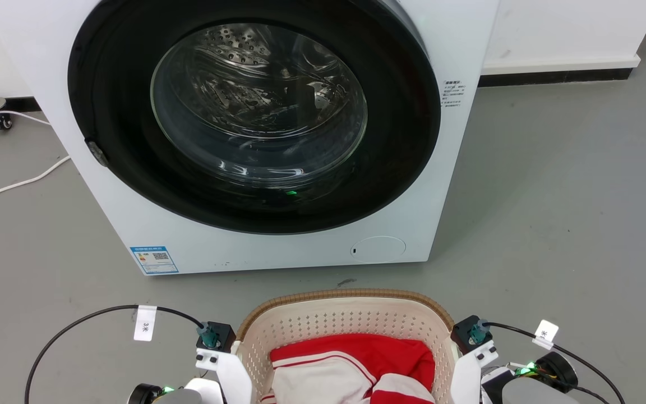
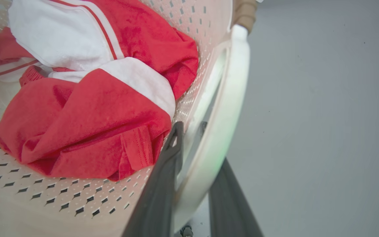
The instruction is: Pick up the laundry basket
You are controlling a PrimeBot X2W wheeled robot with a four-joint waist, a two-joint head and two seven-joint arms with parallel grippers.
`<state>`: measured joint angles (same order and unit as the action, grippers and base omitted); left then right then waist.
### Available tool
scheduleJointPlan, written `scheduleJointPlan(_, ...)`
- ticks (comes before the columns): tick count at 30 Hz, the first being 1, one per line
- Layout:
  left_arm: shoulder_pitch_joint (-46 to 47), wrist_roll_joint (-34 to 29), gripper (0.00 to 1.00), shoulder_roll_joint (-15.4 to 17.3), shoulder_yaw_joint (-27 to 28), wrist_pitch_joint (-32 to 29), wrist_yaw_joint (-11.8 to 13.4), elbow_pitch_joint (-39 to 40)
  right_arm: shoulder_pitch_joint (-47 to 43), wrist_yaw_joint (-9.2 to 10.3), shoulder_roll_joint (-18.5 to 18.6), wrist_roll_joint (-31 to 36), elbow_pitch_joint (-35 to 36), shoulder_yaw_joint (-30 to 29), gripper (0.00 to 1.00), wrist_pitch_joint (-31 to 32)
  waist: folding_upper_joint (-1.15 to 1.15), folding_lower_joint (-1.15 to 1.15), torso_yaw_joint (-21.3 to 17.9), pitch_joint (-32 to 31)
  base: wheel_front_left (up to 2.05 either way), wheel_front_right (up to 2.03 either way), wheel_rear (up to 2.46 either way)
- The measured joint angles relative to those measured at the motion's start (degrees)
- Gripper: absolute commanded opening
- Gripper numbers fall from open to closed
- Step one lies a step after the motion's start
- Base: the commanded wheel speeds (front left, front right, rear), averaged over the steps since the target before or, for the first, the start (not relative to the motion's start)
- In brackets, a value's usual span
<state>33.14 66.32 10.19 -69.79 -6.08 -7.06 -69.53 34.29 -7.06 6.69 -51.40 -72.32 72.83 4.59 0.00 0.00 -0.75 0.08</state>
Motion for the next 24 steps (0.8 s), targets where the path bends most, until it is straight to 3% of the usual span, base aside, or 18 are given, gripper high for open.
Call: scheduleJointPlan(24,0.3,1.5,0.00,0.0,-1.5,0.5,0.0,-0.2,0.0,0.00,0.0,-0.4,0.0,0.2,0.00,0.1,0.00,0.00,0.0,0.1,0.00,0.00,0.00)
